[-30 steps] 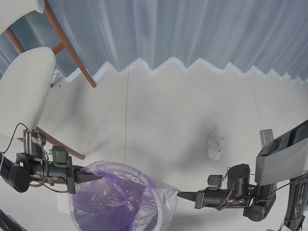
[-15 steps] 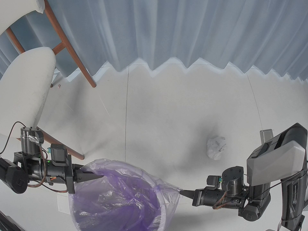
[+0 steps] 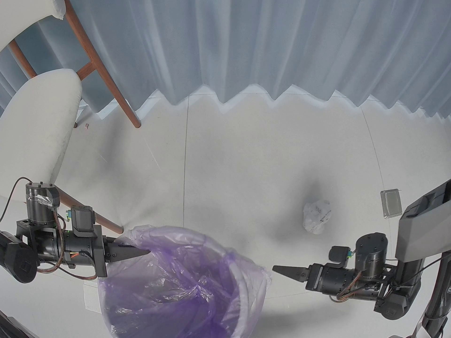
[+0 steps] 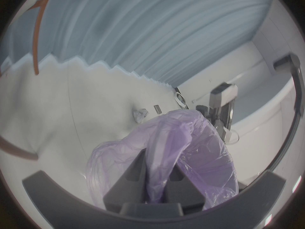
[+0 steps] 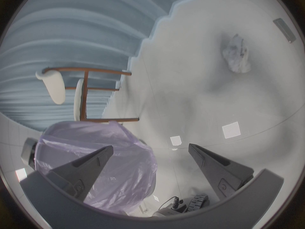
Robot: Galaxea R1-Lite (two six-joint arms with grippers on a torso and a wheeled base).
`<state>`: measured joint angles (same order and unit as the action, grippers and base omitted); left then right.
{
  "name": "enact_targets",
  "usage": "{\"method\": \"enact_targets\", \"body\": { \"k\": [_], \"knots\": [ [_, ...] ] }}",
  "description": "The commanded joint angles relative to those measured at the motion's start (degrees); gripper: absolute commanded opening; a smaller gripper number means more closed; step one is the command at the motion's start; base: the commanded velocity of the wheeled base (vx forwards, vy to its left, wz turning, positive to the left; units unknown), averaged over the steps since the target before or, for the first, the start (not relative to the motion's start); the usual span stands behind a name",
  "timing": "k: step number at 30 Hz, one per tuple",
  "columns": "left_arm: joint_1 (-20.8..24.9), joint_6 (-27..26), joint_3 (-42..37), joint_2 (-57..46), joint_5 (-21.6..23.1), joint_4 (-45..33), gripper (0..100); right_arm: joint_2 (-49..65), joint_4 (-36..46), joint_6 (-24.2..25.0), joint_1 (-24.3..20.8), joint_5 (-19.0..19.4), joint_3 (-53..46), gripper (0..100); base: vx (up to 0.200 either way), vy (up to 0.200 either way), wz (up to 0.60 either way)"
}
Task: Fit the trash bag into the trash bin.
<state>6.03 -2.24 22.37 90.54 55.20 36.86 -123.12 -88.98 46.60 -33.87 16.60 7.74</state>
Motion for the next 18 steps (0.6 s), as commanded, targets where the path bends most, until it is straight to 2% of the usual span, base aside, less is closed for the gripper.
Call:
{"method": "enact_targets", "body": {
  "k": [1, 3, 4, 5, 7, 9, 10, 13, 14, 15, 18],
  "knots": [
    [3.8, 17.1, 4.9, -4.9, -9.2, 0.2, 0, 13.3, -0.7, 3.1, 10.2, 0.6, -6.5, 100, 0.0, 0.0, 0.0],
    [6.5, 23.2, 7.8, -4.3, -17.7, 0.2, 0, 14.9, 0.2, 3.1, 13.5, 0.9, -6.6, 100, 0.0, 0.0, 0.0],
    [7.0, 24.0, 8.1, -4.1, -19.1, 0.2, 0, 15.1, 0.4, 3.1, 13.8, 0.9, -6.5, 100, 0.0, 0.0, 0.0],
    [9.3, 27.4, 10.2, -1.5, -26.3, 0.4, 0, 16.1, 2.4, 3.1, 16.1, 0.9, -5.9, 100, 0.0, 0.0, 0.0],
    [11.8, 28.8, 12.4, 2.5, -33.8, 1.0, 0, 17.5, 5.7, 3.1, 18.4, 0.9, -4.5, 100, 0.0, 0.0, 0.0],
    [12.7, 28.8, 13.9, 5.9, -37.6, 3.0, 0, 19.3, 9.9, 4.1, 20.4, 0.9, -1.9, 100, 0.0, 0.0, 0.0],
    [12.7, 28.8, 13.9, 5.9, -37.6, 3.0, 0, 19.3, 9.9, 4.1, 20.4, 0.9, -1.9, 100, 0.0, 0.0, 0.0],
    [14.6, 29.1, 17.1, 13.8, -42.5, 10.7, 0, 27.1, 26.2, 11.1, 23.8, 1.1, 7.4, 100, 0.0, 0.0, 0.0],
    [14.6, 29.1, 17.1, 13.8, -42.5, 10.7, 0, 27.1, 26.2, 11.1, 23.8, 1.1, 7.4, 100, 0.0, 0.0, 0.0],
    [15.4, 29.1, 18.5, 17.9, -45.2, 14.8, 0, 30.4, 37.6, 13.9, 25.3, 1.8, 12.6, 100, 0.0, 0.0, 0.0],
    [17.1, 29.8, 20.6, 24.4, -47.8, 21.1, 0, 33.6, 48.5, 13.2, 27.6, 2.1, 17.5, 100, 0.0, 0.0, 0.0]
  ]
}}
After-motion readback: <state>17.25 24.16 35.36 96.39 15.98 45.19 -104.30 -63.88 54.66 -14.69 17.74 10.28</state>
